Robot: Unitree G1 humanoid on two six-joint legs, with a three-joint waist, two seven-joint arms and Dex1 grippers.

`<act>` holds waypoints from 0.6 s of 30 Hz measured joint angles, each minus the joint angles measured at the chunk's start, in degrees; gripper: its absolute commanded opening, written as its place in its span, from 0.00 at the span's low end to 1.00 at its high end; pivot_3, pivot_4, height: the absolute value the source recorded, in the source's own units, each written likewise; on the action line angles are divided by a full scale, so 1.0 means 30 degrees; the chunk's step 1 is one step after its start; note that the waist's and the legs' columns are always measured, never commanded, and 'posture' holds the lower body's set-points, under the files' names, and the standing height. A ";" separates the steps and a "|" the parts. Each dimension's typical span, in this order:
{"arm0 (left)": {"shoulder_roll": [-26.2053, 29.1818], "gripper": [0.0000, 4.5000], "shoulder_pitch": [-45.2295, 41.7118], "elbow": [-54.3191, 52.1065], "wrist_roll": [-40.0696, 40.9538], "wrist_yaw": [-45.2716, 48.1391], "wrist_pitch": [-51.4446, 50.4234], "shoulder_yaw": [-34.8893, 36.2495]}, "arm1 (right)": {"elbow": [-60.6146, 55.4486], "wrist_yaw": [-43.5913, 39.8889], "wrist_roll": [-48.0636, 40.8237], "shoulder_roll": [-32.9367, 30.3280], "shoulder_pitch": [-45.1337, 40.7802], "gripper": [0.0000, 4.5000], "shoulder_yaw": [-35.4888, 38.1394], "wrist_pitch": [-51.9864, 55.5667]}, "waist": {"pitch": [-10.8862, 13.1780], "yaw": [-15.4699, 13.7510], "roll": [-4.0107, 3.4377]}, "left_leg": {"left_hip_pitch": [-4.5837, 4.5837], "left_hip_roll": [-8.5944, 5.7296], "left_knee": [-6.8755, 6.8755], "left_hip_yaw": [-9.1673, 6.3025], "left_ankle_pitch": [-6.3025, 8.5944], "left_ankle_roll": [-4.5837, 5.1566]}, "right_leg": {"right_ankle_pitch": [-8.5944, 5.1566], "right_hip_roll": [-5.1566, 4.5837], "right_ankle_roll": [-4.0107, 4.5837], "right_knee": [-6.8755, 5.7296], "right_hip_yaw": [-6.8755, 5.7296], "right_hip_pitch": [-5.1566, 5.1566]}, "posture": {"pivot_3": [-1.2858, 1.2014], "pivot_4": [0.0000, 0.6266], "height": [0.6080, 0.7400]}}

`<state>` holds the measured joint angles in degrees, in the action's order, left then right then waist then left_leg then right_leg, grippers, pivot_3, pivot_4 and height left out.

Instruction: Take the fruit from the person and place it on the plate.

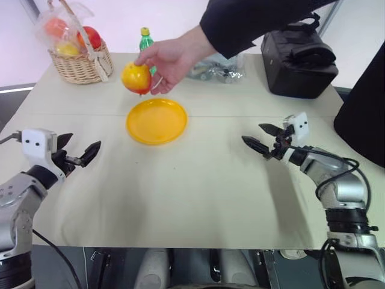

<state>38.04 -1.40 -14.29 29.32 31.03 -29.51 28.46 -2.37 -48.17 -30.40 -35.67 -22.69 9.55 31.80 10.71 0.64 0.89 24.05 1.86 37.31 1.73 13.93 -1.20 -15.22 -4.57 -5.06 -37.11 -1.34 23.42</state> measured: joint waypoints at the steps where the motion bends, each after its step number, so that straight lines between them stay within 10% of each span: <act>1: 0.0031 1.00 -0.0095 -0.0001 0.0119 0.0015 -0.0109 0.0029 | -0.0821 -0.0241 -0.0916 -0.0455 -0.0227 0.99 0.0192 0.0982 | 0.0000 -0.0001 0.0001 | -0.0002 0.0003 0.0004 -0.0016 0.0000 0.0000 | 0.0000 0.0000 0.0000 -0.0004 0.0000 -0.0002 | 0.52 0.24 1.00; 18: 0.0065 1.00 -0.8430 0.0210 0.2473 -0.0265 -0.1122 -0.2240 | -0.3291 0.0803 -0.4211 -0.0352 -0.3065 0.99 0.0184 0.4031 | -0.0003 -0.0015 0.0018 | 0.0022 -0.0023 0.0021 0.0011 0.0000 0.0001 | 0.0002 0.0007 -0.0006 0.0003 -0.0016 -0.0006 | 0.52 0.24 1.00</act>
<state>38.23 -26.69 -13.66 36.74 30.23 -32.88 21.74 -12.24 -45.76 -43.03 -36.73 -31.88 10.11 43.89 10.70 0.60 0.94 24.11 1.79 37.37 1.76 13.93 -1.20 -15.21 -4.55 -5.08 -37.10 -1.39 23.40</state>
